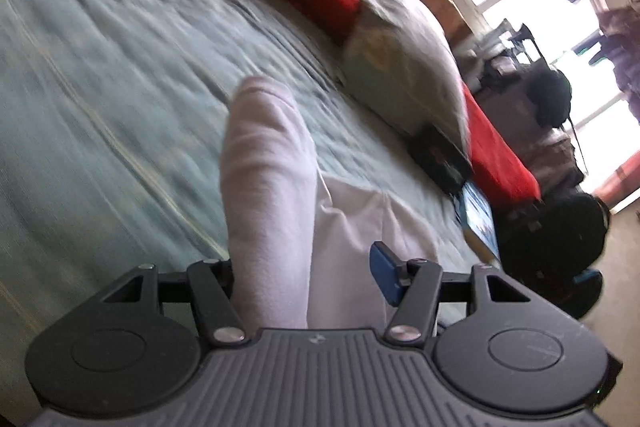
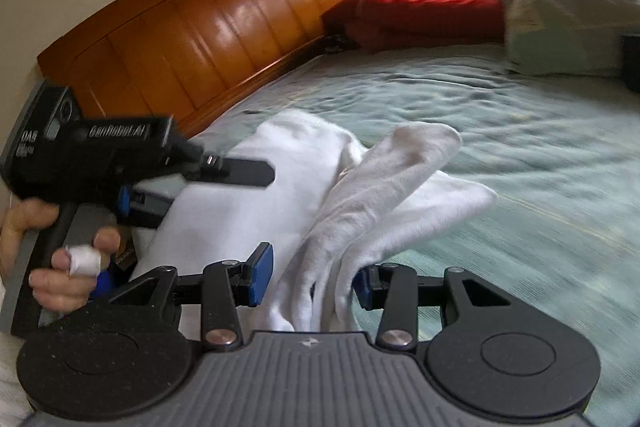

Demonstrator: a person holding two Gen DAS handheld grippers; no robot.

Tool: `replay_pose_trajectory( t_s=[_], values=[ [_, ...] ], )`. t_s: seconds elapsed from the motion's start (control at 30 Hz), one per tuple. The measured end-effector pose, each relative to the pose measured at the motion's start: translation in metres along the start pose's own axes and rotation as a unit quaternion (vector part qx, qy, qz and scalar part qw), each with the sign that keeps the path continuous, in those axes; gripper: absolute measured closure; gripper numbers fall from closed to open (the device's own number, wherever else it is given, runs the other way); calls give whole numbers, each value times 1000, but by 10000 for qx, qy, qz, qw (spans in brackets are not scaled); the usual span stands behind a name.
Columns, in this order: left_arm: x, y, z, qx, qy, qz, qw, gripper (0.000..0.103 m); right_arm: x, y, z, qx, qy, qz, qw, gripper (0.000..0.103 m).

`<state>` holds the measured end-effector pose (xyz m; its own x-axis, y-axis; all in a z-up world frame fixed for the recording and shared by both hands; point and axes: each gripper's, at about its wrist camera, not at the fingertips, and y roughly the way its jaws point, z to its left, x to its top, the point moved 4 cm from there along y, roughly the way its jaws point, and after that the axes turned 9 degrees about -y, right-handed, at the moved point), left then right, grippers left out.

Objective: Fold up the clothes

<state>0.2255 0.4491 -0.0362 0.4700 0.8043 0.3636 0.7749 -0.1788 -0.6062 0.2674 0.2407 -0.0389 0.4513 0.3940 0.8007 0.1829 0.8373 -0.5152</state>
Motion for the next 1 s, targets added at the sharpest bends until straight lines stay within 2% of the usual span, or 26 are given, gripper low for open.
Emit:
replay_pose_trajectory(
  t_s=[0.27,0.47,0.57,0.63,0.67,0.7,0.77,0.83,0.9,0.97,1.0],
  values=[
    [68,-6,37,279,-103,-594,9978,44,18,68,16,351,232,-90,9991,55],
    [81,12,74,448,-380,-758,9954,44,5,96,15,372,403,-1,9985,54],
    [85,7,83,785,-277,-1227,9889,44,-3,93,9,542,560,-23,9970,45],
    [84,-12,78,898,-67,-1825,9791,43,-7,91,-2,732,851,-4,9937,23],
    [83,-19,74,882,43,-1930,9772,42,-10,91,-11,803,1124,2,9904,21],
    [78,-25,70,812,162,-1950,9773,41,-12,90,-21,866,1415,9,9861,19],
    [64,-25,67,529,349,-1675,9838,36,-16,91,-43,977,2091,-38,9730,18],
    [45,-16,71,178,406,-1133,9926,35,-17,93,-61,1112,2666,-188,9572,18],
    [26,-5,77,234,505,-835,9950,35,-13,93,-73,1154,2980,-422,9466,19],
    [11,3,83,366,656,-709,9946,35,-2,94,-76,1024,2777,-499,9539,37],
    [10,4,84,392,734,-727,9939,35,4,94,-75,923,2583,-485,9604,60]
  ],
)
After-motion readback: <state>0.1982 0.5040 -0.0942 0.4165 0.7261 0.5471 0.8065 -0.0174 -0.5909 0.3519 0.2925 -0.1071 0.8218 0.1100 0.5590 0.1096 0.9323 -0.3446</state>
